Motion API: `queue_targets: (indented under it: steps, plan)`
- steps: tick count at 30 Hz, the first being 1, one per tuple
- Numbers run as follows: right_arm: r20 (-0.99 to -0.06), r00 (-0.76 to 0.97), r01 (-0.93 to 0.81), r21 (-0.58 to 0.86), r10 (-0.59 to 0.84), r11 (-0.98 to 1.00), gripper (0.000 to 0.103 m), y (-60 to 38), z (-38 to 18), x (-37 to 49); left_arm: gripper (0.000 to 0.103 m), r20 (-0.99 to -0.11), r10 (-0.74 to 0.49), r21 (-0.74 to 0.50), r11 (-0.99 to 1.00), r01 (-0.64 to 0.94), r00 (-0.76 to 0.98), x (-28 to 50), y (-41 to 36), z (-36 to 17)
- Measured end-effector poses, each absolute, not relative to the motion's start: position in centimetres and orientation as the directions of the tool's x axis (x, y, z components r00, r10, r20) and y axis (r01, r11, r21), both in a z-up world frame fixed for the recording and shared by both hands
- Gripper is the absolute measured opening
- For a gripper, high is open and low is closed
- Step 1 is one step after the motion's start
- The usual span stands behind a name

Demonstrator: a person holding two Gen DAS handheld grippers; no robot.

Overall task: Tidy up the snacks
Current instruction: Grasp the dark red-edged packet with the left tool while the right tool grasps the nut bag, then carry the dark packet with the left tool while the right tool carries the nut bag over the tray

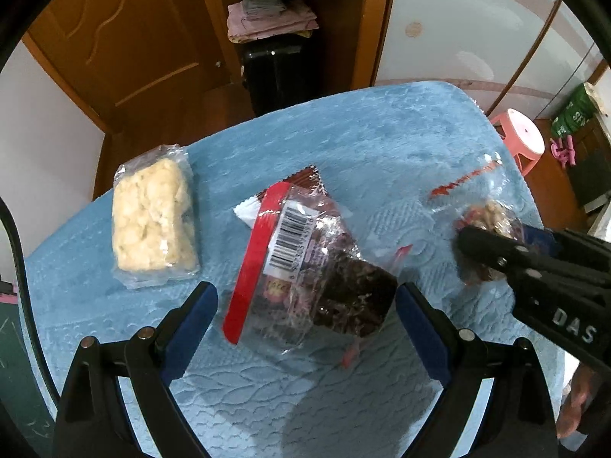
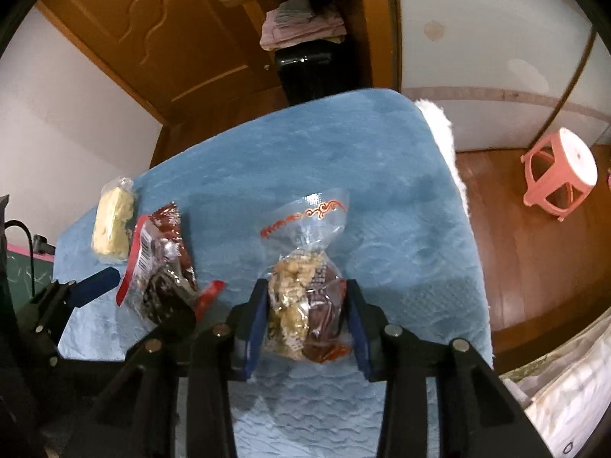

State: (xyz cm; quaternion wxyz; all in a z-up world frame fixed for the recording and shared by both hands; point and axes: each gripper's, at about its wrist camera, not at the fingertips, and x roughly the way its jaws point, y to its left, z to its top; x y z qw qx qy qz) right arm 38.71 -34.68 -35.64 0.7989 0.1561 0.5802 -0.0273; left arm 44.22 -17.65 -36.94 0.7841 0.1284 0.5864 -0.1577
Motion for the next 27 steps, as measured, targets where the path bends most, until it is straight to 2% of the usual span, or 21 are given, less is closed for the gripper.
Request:
queue_targets:
  steps: [7, 10, 12, 14, 19, 27]
  plan:
    - [-0.931, 0.334, 0.236, 0.235, 0.149, 0.943, 0.039, -34.7, -35.5, 37.9, 0.093, -0.965, -0.022, 0.076, 0.93, 0.36, 0.263, 45.0, -19.1, -38.6]
    - [-0.931, 0.33, 0.238, 0.24, 0.154, 0.941, 0.039, -34.8, -35.6, 37.6, 0.075, -0.967, -0.082, 0.0, 0.947, 0.322, 0.241, 44.8, -18.8, -38.5]
    - [-0.933, 0.326, 0.238, 0.236, 0.152, 0.942, 0.039, -34.7, -35.5, 37.1, 0.054, -0.965, -0.082, 0.004, 0.945, 0.326, 0.251, 44.4, -19.0, -38.1]
    - [-0.935, 0.319, 0.235, 0.234, 0.153, 0.943, 0.039, -34.7, -35.4, 36.6, 0.044, -0.966, -0.089, -0.006, 0.945, 0.326, 0.241, 43.7, -18.9, -37.6]
    - [-0.933, 0.316, 0.207, 0.246, 0.173, 0.947, 0.039, -34.1, -34.0, 34.4, 0.043, -0.963, -0.159, -0.085, 0.945, 0.314, 0.219, 41.6, -17.2, -35.1]
    - [-0.895, 0.377, 0.147, 0.311, 0.237, 0.939, 0.039, -32.8, -28.9, 29.5, 0.042, -0.934, -0.249, -0.144, 0.918, 0.369, 0.255, 34.6, -12.4, -27.7]
